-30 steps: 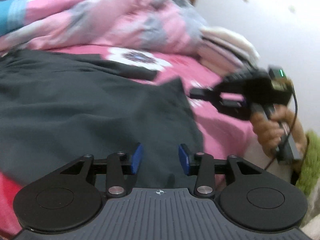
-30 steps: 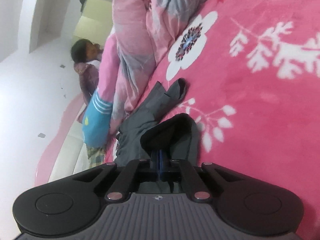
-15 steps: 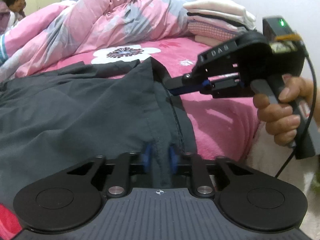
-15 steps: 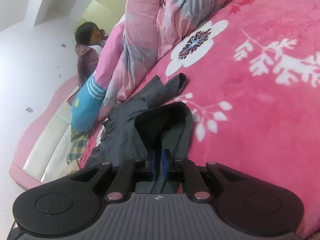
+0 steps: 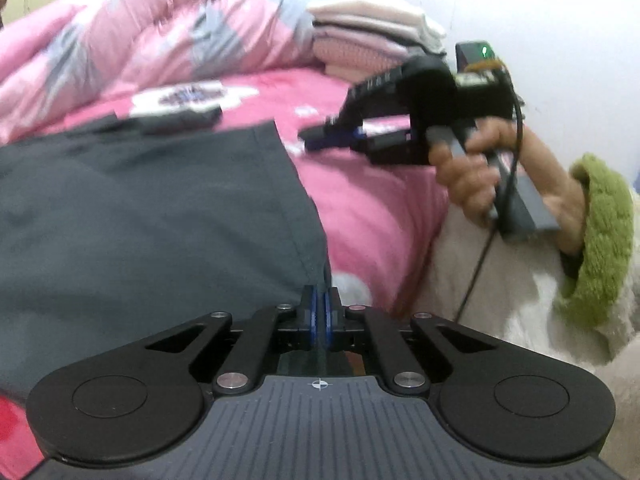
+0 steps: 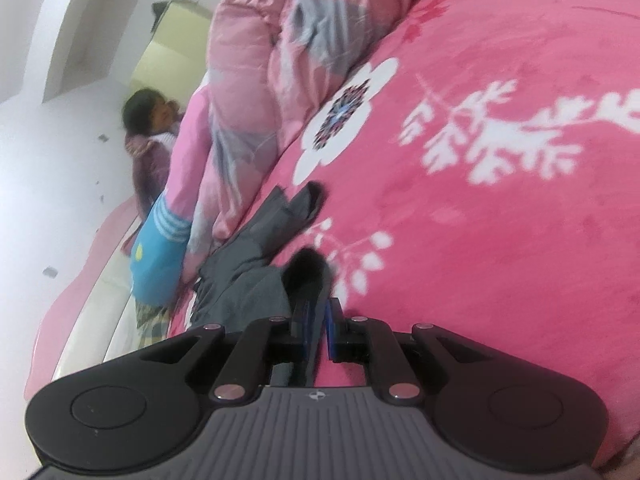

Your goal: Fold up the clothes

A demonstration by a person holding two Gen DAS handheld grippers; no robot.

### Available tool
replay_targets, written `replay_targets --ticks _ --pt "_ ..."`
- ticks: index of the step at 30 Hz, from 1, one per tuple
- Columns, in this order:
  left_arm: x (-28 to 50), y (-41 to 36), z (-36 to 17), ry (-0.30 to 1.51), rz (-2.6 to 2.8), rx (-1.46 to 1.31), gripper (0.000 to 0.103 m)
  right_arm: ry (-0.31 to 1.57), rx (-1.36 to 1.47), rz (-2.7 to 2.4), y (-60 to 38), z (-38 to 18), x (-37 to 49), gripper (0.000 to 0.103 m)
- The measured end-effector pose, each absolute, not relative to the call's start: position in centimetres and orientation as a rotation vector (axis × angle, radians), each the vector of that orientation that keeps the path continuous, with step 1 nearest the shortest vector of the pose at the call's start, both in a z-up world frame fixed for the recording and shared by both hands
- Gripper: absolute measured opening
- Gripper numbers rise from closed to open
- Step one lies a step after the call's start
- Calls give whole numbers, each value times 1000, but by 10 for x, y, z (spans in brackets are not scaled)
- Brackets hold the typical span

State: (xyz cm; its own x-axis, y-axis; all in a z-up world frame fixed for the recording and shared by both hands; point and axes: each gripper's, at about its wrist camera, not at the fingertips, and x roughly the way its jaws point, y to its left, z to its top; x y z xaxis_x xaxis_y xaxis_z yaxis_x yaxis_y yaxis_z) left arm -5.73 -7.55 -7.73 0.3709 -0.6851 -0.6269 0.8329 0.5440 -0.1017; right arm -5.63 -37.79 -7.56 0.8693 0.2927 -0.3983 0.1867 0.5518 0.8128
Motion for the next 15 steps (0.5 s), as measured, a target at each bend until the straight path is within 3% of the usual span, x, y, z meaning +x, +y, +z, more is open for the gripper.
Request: replay_targets --ticks 2,4,6,9,12,14,15 --pt "-54 -75 -81 696 -991 232 5 526 1010 47 -381 -76 -56 16" --pt "-52 -72 -82 717 -1015 207 17 522 1013 38 -383 -74 -53 34" --pt "-51 -68 -82 737 -1046 181 37 527 989 30 -383 -67 -43 47" --pt "-53 -57 -78 721 -1075 146 42 556 893 8 -380 -55 -19 65" --pt "-46 -42 -70 689 -1052 67 43 616 791 16 -368 -51 5 65" --pt "-35 -30 -66 675 -997 -10 44 634 679 9 -353 -48 12 56" --pt "-28 -25 -66 678 -961 -40 44 637 621 11 -346 -47 13 27"
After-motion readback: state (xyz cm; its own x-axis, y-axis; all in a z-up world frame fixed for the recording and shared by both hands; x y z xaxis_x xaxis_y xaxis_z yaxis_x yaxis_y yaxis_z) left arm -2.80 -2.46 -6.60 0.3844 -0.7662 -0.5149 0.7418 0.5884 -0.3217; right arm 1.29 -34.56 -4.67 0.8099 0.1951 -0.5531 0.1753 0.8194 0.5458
